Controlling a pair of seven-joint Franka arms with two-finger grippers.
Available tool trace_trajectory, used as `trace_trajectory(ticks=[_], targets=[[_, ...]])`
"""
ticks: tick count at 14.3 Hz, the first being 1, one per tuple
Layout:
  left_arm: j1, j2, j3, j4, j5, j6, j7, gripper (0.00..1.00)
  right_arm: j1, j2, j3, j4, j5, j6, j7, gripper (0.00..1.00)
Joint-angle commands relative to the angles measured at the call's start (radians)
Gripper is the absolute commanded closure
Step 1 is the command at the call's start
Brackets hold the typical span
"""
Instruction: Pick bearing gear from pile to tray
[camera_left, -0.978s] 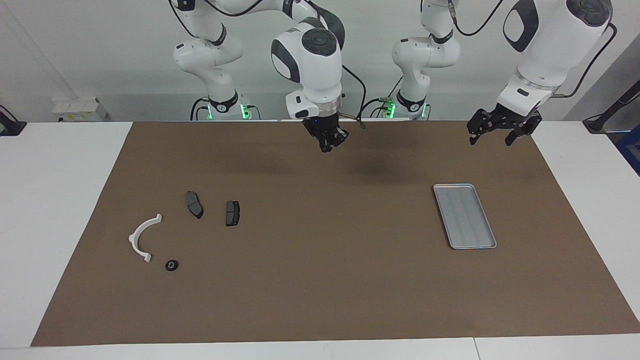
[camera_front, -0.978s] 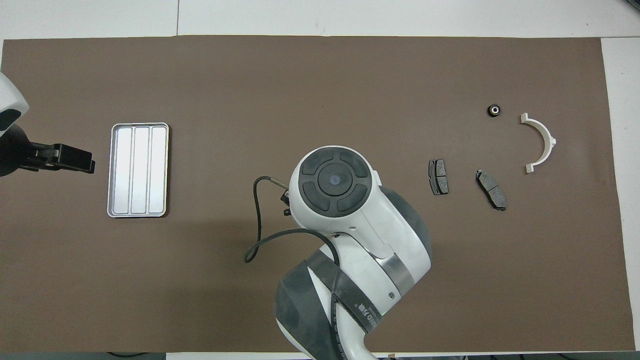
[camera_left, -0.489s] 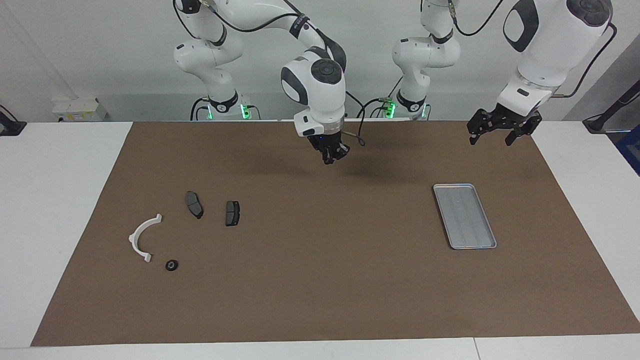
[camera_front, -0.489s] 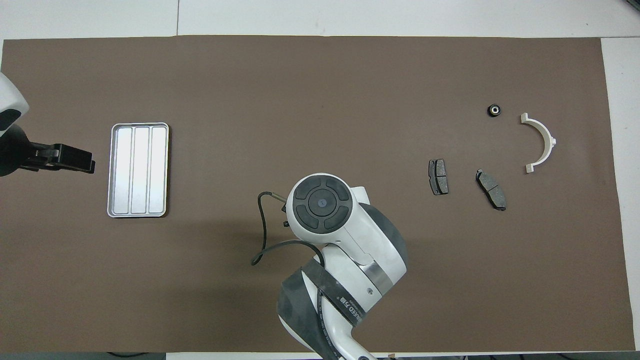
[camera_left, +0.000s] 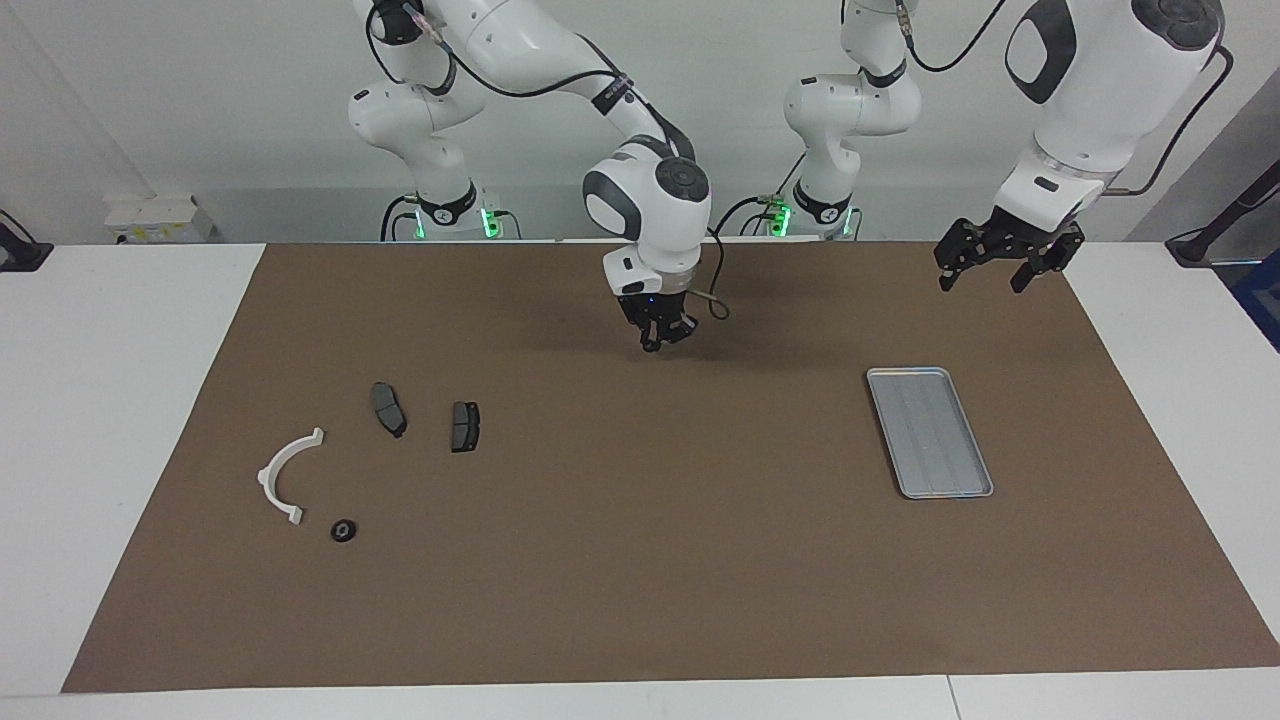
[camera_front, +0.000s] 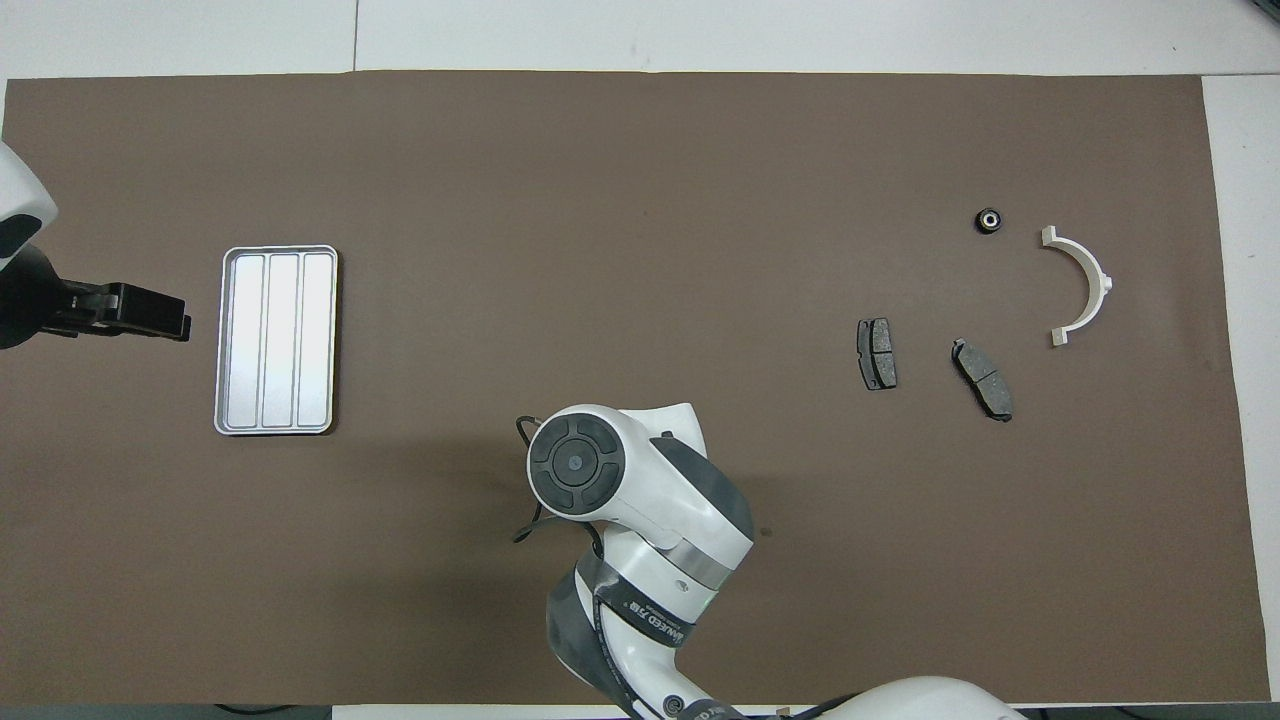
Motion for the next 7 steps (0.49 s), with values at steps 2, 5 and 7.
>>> trace_trajectory(ticks=[2, 5, 7], targets=[[-0.01, -0.038, 0.009, -0.08, -0.016, 0.091, -0.016, 0.0, -0.005, 0.028, 0.0, 0.01, -0.033, 0.025, 0.029, 1.0], [-0.025, -0.075, 0.006, -0.179, -0.005, 0.178, -0.04, 0.0, -0.006, 0.03, 0.0, 0.007, -0.033, 0.043, 0.03, 1.0], [-0.025, -0.074, 0.006, -0.179, -0.005, 0.182, -0.04, 0.0, -0.006, 0.03, 0.0, -0.005, -0.033, 0.077, 0.03, 1.0]])
